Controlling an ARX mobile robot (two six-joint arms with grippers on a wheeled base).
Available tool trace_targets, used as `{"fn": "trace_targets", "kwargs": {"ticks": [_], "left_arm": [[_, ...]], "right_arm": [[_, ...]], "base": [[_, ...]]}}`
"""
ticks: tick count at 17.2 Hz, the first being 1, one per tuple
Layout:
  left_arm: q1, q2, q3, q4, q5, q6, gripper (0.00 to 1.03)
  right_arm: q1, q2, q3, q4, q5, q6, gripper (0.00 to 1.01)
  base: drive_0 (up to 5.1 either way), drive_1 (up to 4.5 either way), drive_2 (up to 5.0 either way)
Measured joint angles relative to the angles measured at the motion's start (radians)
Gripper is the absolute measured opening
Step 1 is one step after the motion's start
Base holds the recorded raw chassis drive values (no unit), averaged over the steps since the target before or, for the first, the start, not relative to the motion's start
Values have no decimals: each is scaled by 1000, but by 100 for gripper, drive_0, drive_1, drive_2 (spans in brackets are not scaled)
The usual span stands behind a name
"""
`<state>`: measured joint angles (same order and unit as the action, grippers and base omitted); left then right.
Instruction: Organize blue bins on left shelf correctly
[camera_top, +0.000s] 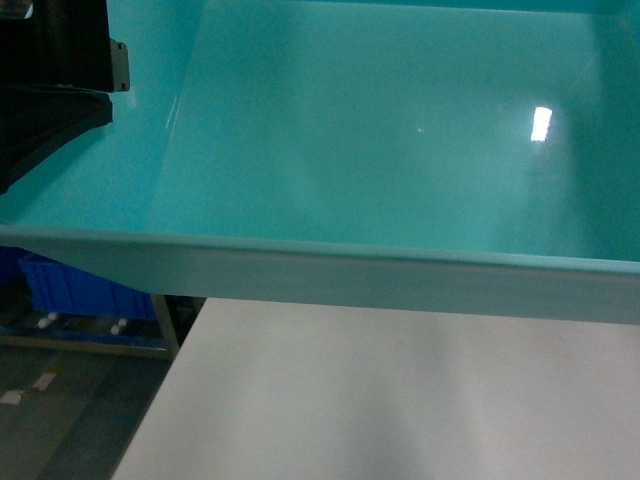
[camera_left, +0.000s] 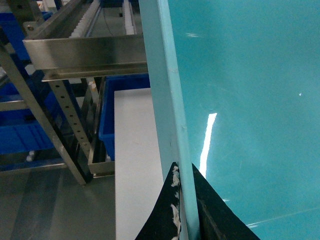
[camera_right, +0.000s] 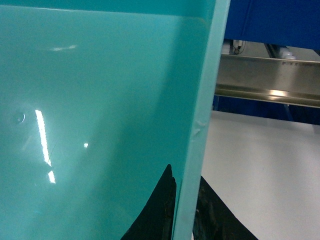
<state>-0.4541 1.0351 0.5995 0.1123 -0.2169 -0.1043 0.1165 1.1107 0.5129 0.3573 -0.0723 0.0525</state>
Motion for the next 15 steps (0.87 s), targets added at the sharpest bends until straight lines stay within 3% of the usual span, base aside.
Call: {"fn": "trace_targets", "kwargs": {"ticks": [15], "left_arm": [[0, 0, 0, -1, 0, 0, 2]], "right_arm": [[0, 0, 0, 0, 0, 0, 8]], "base": [[-493, 243, 243]]}}
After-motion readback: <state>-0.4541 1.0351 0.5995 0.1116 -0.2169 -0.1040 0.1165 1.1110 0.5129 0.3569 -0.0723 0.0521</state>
